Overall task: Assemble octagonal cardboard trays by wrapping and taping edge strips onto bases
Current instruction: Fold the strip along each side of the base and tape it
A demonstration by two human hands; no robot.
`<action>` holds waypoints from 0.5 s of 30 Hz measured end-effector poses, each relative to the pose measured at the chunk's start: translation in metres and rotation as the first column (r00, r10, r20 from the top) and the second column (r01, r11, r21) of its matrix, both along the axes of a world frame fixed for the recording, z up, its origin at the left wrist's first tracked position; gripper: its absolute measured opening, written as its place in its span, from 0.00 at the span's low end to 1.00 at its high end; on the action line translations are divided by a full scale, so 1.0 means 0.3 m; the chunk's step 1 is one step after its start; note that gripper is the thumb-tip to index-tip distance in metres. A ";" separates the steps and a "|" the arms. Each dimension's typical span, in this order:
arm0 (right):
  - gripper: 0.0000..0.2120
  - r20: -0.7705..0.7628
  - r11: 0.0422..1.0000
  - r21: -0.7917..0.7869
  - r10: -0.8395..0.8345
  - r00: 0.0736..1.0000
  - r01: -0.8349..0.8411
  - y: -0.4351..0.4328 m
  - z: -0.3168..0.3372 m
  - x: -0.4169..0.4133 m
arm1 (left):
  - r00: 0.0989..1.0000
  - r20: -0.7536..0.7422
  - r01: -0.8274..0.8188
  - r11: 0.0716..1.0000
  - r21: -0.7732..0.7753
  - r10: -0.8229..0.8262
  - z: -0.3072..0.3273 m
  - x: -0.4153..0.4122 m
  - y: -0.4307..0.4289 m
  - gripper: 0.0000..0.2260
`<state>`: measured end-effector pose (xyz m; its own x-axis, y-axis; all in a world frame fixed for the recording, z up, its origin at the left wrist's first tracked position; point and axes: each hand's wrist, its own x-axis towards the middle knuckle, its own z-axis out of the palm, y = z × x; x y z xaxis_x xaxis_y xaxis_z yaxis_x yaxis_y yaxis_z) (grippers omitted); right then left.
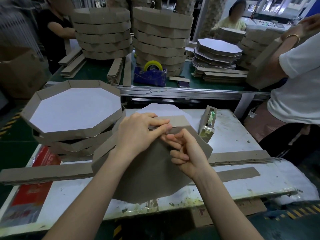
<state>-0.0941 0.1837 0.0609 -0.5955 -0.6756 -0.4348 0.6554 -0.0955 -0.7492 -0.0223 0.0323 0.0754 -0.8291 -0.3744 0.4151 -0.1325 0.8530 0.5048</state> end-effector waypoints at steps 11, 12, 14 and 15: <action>0.22 -0.451 0.951 -0.024 -0.286 0.845 0.309 0.015 -0.031 0.003 | 1.000 -0.001 -0.007 0.986 -0.168 0.007 0.004 0.016 -0.004 0.18; 0.21 -0.585 0.938 -0.040 -0.302 0.753 0.345 0.009 -0.009 -0.006 | 0.999 0.034 0.001 0.981 -0.193 0.006 0.006 0.021 -0.004 0.19; 0.19 -0.760 0.905 -0.105 -0.341 0.554 0.412 0.001 0.021 -0.028 | 0.994 0.106 0.010 0.970 -0.242 0.016 0.009 0.029 -0.006 0.24; 0.18 -0.803 0.888 -0.141 -0.361 0.474 0.438 0.003 0.032 -0.045 | 0.989 0.145 0.013 0.962 -0.272 0.027 0.008 0.032 -0.006 0.26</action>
